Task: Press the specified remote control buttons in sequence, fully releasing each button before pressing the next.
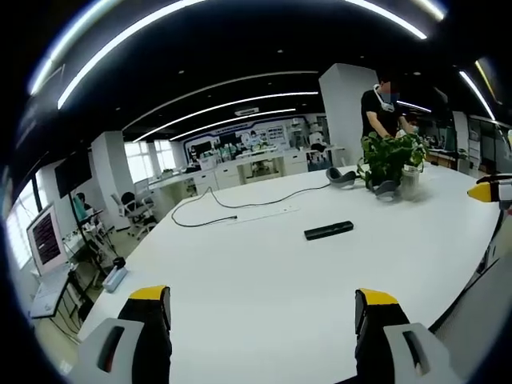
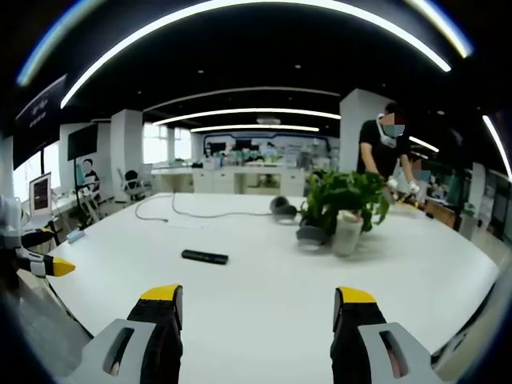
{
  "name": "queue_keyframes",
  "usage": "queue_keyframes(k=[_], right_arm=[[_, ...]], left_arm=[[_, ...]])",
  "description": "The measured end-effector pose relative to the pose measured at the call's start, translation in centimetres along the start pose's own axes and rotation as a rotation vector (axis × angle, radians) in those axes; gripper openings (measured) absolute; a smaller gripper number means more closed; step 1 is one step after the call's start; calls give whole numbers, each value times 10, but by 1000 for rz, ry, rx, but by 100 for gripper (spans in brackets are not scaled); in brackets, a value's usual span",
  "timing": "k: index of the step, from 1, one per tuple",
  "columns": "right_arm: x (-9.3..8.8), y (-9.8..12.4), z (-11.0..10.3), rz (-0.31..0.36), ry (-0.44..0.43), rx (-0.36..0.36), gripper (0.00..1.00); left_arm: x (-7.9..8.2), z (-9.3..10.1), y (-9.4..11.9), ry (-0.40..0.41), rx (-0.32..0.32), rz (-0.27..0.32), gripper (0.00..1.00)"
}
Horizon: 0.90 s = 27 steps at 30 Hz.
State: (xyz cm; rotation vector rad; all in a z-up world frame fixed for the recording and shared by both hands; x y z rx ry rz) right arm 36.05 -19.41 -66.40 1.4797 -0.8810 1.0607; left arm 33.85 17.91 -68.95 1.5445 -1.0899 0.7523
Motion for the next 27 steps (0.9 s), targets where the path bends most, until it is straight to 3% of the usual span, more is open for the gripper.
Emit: queue_keyframes(k=[27], right_arm=[[-1, 0, -1, -6, -5, 6, 72]], left_arm=[[-4, 2, -1, -18, -6, -24, 99]])
Point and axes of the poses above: the point that each gripper's makers call its tool centre point, and the gripper's own axes: y roughly backward along the fingers, z roughly to its right, x roughly out of its top, the point moved 1 cm from there along y, roughly backward along the fingers, and after that the axes turned 4 degrees about -y, right-handed, at the moved point
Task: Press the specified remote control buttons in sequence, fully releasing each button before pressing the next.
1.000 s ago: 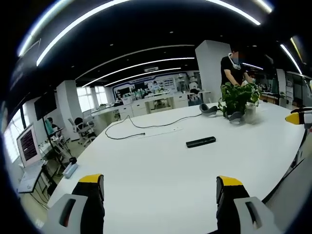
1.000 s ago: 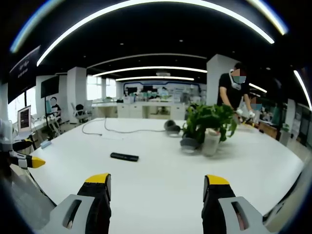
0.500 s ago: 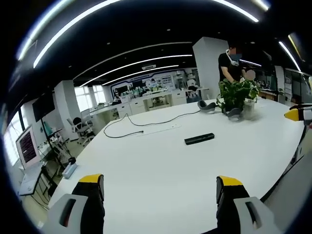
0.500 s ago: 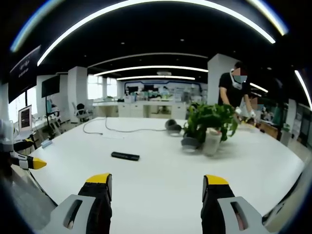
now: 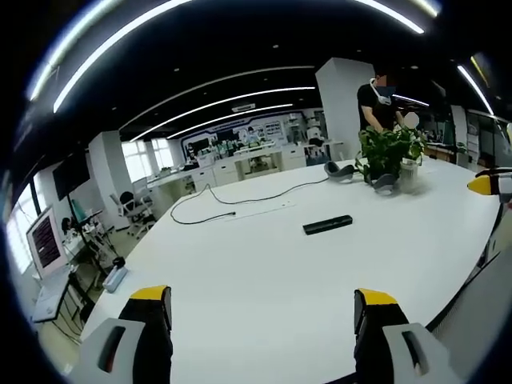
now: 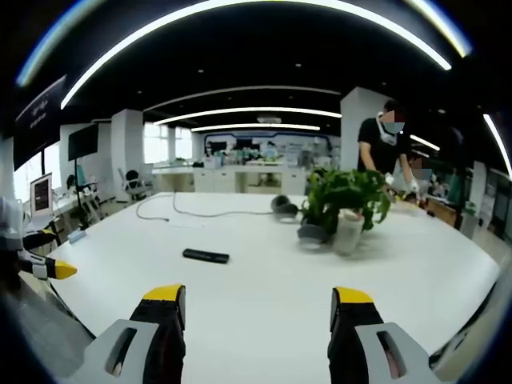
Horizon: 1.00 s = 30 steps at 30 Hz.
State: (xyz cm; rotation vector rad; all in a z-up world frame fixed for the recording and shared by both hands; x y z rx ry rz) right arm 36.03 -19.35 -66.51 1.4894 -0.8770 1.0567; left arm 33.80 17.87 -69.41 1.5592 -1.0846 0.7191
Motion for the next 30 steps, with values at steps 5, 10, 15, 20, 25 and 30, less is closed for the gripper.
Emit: queue_keyframes(k=[5, 10, 15, 20, 25, 30], right_arm=[[0, 0, -1, -3, 2, 2, 72], [0, 0, 0, -2, 0, -1, 71], [0, 0, 0, -2, -4, 2, 71], [0, 0, -1, -3, 1, 8, 70], [0, 0, 0, 1, -8, 5, 70], [1, 1, 0, 4, -12, 9, 69]], left_arm=[[-1, 0, 0, -2, 0, -2, 99], [-2, 1, -1, -5, -3, -10, 98], [-2, 1, -1, -12, -2, -15, 98], [-3, 0, -1, -10, 1, -19, 98], [-3, 2, -2, -19, -8, -24, 98], [1, 7, -3, -22, -44, -13, 97]])
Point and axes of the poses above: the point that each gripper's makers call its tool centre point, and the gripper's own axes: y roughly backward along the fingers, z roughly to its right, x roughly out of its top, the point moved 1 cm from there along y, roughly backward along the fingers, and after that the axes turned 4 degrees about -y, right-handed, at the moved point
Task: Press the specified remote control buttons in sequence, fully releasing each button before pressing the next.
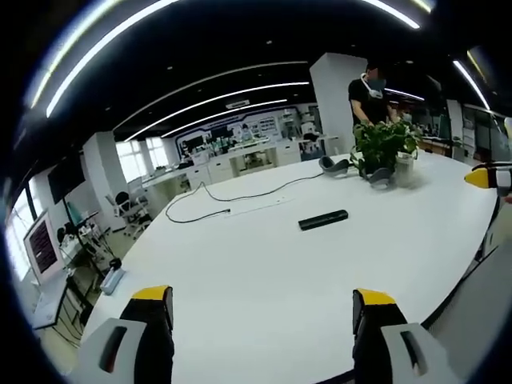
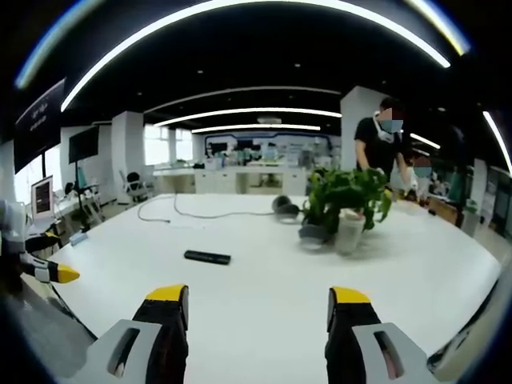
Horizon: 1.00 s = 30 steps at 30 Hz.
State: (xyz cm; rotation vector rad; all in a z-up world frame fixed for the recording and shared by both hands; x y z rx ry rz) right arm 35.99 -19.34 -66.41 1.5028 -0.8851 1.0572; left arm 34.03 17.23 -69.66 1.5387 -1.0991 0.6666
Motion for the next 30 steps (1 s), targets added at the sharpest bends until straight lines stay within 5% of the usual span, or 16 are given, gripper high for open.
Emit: queue_keyframes(k=[13, 19, 30], right_arm=[[0, 0, 0, -1, -9, 6, 67], [0, 0, 0, -5, -10, 8, 66], [-3, -1, -1, -21, -20, 13, 61]], left_arm=[[20, 5, -4, -85, -55, 46, 90], [47, 9, -19, -157, -118, 79, 86], [71, 16, -59, -211, -242, 55, 81]])
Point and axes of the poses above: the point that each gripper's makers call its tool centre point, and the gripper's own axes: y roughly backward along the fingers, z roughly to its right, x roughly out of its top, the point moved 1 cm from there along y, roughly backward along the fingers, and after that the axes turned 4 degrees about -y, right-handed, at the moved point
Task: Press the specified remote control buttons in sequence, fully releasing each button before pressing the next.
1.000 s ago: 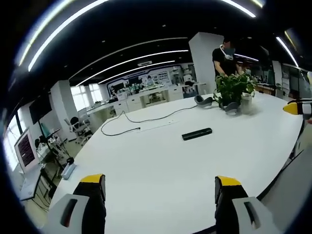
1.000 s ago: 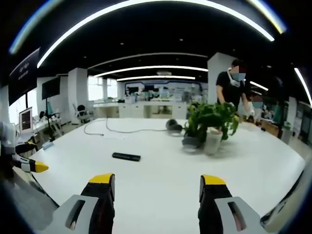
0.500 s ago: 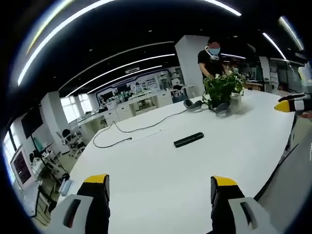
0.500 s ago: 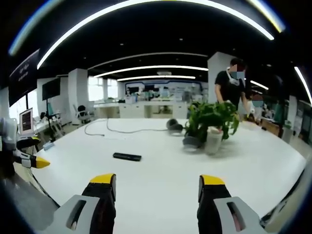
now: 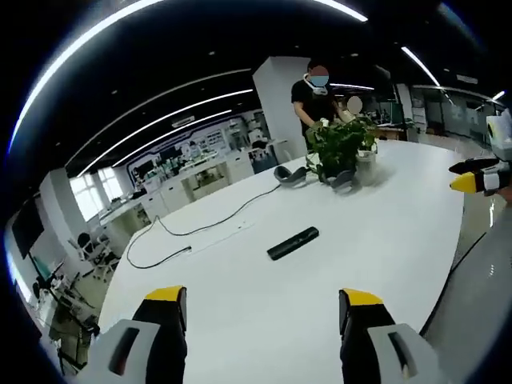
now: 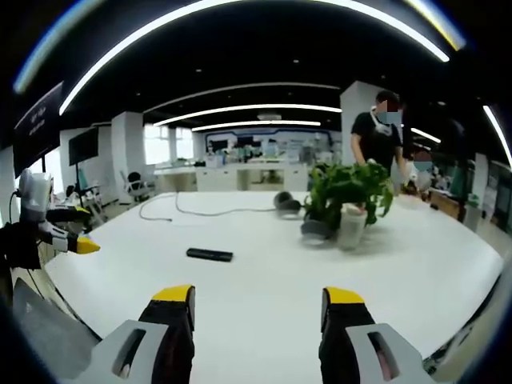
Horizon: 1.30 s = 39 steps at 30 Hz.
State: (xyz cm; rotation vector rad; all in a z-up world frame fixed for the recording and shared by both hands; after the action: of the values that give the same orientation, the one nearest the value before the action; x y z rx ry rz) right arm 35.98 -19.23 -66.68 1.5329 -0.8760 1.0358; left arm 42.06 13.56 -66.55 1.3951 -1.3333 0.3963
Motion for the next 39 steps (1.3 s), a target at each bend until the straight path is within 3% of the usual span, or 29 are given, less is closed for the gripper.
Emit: queue_keyframes(k=[5, 10, 14, 23, 25, 29, 39], right_arm=[[-2, -2, -1, -15, 2, 5, 59], [-5, -3, -1, -28, 2, 9, 58], [-6, -4, -1, -36, 1, 10, 56], [-10, -6, -1, -58, 1, 14, 55], [-11, -6, -1, -64, 1, 15, 55], [-13, -7, -1, -71, 1, 18, 54], [-15, -9, 0, -83, -3, 19, 54]], left_arm=[[20, -3, -22, -78, -53, 1, 79], [37, -3, -44, -107, -106, 3, 76], [41, 7, -66, -80, -211, -40, 74], [51, 16, -104, -130, -332, -100, 69], [53, 19, -114, -143, -376, -136, 67], [58, 24, -134, -127, -427, -170, 64], [58, 35, -190, -291, -514, -248, 60]])
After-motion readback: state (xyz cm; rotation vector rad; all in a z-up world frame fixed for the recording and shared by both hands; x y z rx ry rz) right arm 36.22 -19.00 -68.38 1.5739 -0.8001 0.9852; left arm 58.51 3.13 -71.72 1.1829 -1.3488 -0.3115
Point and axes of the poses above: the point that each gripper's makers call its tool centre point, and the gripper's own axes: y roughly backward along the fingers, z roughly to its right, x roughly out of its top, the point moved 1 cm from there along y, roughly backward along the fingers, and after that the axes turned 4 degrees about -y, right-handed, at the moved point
